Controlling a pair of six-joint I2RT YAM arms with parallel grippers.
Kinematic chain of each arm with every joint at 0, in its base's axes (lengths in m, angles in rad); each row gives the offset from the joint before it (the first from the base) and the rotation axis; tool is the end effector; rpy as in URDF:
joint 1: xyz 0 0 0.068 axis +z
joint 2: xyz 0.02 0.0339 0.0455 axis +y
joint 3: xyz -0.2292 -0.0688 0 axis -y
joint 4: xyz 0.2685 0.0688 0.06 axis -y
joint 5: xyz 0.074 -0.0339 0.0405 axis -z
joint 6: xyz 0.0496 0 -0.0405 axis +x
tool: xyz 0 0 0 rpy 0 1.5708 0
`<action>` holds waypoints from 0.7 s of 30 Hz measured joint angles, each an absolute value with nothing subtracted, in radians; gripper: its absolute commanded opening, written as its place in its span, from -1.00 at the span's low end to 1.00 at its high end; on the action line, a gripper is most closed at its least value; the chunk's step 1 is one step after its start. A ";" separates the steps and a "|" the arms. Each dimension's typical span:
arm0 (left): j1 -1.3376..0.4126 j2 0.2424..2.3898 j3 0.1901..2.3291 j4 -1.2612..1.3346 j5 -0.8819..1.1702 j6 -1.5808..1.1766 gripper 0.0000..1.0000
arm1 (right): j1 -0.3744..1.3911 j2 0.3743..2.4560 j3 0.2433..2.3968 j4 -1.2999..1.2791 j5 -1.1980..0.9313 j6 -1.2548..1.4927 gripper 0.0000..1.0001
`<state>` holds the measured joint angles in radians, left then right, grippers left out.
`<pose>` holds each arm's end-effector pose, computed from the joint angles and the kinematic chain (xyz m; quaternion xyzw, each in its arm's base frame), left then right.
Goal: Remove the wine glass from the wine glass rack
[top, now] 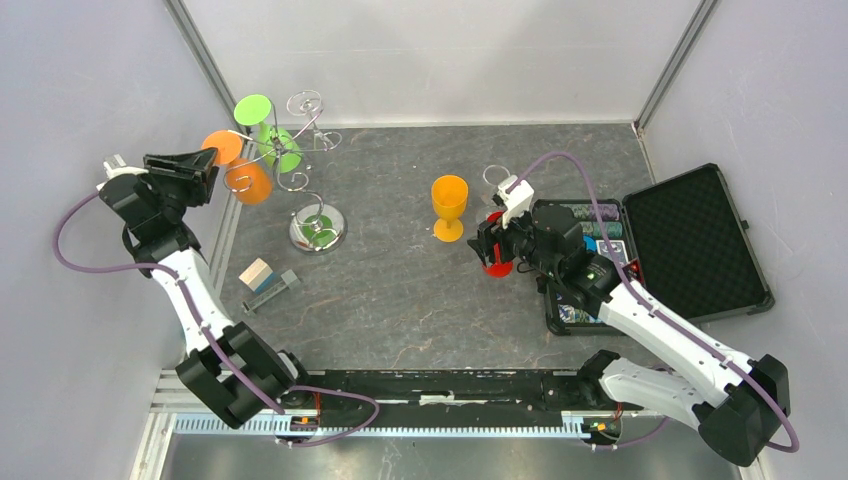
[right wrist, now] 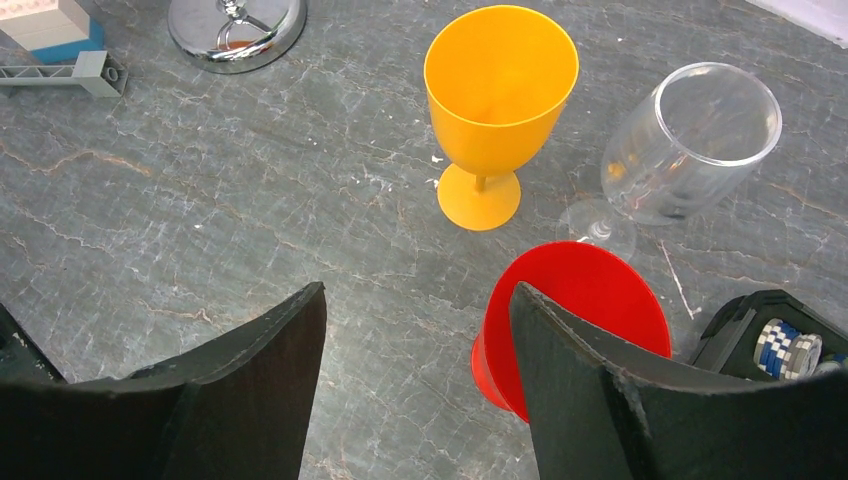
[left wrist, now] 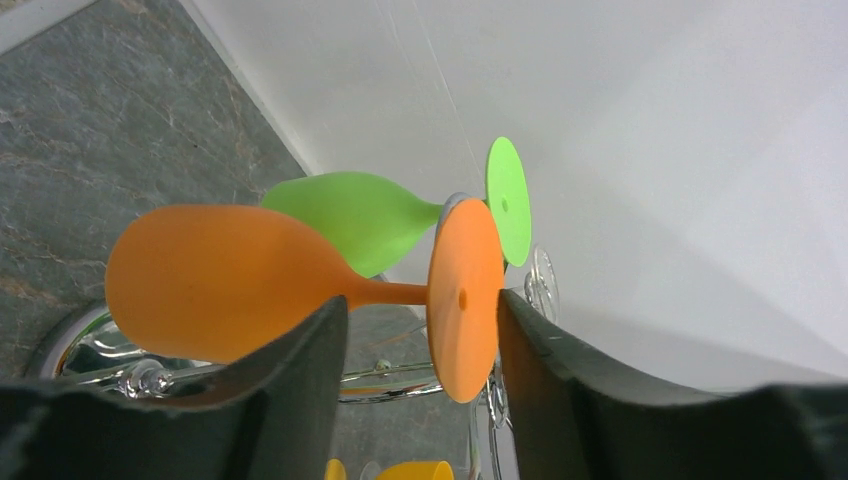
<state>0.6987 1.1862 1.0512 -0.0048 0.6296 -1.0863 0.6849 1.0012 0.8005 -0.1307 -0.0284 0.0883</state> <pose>0.2647 0.1842 0.3334 -0.4314 0.6085 -0.3495 0.5671 0.2224 0.1835 0.2716 -0.2471 0.7756 0.2297 0.5335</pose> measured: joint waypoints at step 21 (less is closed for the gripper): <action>0.698 1.184 1.087 -0.036 0.629 -1.118 -0.95 | 0.685 1.001 0.787 -0.118 -0.026 0.084 0.46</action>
<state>0.6979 1.1835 1.0874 -0.0360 0.6289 -1.1183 0.6849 1.0008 0.7872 -0.1184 -0.0261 0.0845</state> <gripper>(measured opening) 0.067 0.725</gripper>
